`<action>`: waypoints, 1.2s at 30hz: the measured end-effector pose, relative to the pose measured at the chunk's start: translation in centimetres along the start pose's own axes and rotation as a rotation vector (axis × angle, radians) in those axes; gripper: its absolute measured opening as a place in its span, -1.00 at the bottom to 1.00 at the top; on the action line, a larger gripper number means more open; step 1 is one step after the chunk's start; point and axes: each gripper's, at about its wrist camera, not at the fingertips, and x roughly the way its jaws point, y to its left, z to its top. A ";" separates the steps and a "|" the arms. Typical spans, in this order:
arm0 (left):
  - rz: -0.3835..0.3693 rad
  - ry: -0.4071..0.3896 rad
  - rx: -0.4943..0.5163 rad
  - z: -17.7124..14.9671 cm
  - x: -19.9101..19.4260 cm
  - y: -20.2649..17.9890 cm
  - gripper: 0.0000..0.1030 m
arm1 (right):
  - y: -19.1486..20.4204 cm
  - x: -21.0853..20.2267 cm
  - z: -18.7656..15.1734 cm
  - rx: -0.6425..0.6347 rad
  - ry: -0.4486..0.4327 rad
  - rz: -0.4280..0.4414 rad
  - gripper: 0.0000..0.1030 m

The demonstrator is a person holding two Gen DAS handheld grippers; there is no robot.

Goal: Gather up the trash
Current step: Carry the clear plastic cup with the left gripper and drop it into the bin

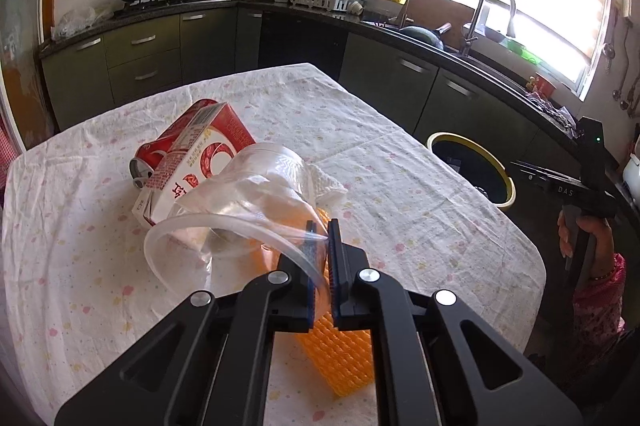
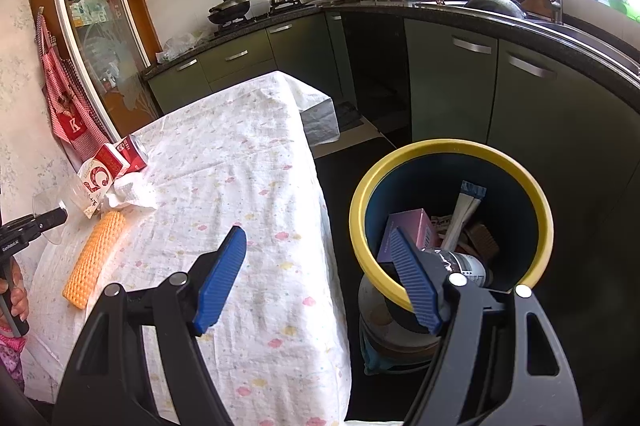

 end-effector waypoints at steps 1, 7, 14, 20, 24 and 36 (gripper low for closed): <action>-0.003 -0.005 0.011 0.2 -0.3 -0.4 -0.88 | 0.0 -0.1 0.0 -0.002 -0.002 -0.002 0.37; -0.044 -0.019 0.073 2.1 -0.7 -3.4 -0.88 | -0.8 -1.6 0.0 -0.010 -0.018 -0.029 0.37; -0.144 0.022 0.160 5.6 3.1 -8.9 -0.88 | -4.0 -4.6 -0.7 0.024 -0.056 -0.087 0.37; -0.291 0.108 0.272 9.3 9.5 -17.0 -0.88 | -8.2 -6.8 -2.1 0.106 -0.085 -0.147 0.37; -0.360 0.179 0.326 11.2 14.9 -22.6 -0.88 | -10.7 -7.7 -3.4 0.164 -0.093 -0.175 0.37; -0.330 0.242 0.351 15.0 25.3 -31.6 0.19 | -14.0 -7.5 -5.5 0.254 -0.077 -0.181 0.37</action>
